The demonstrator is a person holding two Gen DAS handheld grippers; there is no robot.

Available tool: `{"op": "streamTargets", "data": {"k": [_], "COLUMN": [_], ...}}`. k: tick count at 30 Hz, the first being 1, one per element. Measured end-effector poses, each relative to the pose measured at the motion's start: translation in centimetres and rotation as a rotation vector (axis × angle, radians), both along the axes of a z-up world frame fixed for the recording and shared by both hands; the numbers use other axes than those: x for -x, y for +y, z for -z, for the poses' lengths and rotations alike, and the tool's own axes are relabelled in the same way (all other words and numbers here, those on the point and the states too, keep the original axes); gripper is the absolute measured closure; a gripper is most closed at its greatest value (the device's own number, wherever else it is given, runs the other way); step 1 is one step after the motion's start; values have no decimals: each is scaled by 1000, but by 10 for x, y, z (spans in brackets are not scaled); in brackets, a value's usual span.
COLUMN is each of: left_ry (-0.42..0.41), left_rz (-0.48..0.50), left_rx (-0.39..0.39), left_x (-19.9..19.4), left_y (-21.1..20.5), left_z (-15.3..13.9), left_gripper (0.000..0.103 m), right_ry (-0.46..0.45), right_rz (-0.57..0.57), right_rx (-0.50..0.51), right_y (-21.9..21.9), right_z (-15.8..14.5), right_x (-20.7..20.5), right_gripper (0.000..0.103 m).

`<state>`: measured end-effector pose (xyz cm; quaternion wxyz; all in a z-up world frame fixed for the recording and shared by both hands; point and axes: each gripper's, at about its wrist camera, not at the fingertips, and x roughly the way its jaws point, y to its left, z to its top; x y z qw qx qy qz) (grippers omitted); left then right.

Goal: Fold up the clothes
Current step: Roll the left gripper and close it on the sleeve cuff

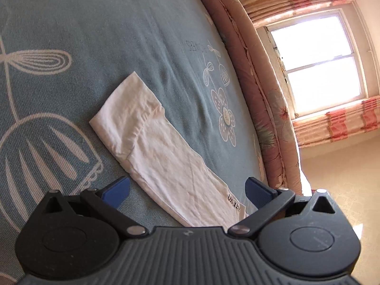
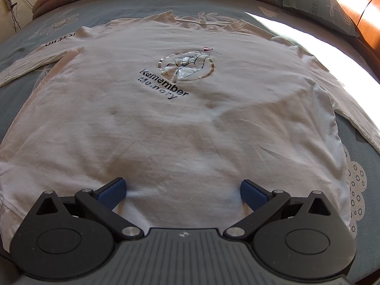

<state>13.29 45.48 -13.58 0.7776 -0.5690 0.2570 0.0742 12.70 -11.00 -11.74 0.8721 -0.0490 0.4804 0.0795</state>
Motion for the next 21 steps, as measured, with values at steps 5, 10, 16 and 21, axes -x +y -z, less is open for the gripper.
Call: {"op": "streamTargets", "data": {"k": [5, 10, 16, 21], "left_ry": [-22, -16, -6, -13], "left_rz": [-77, -102, -144, -154], "left_rx": [106, 113, 132, 124], "left_x": [2, -5, -16, -20], "left_y": [2, 4, 7, 6], "left_z": [26, 26, 27, 26], "left_gripper": [1, 1, 1, 1], "right_ry": [-4, -11, -17, -18], "right_rz": [-1, -1, -3, -4], "right_rx": [-1, -3, -5, -6], "right_y": [0, 0, 0, 0], "right_z": [0, 1, 1, 1], "right_x": [1, 2, 2, 2], "right_gripper": [0, 0, 0, 0]}}
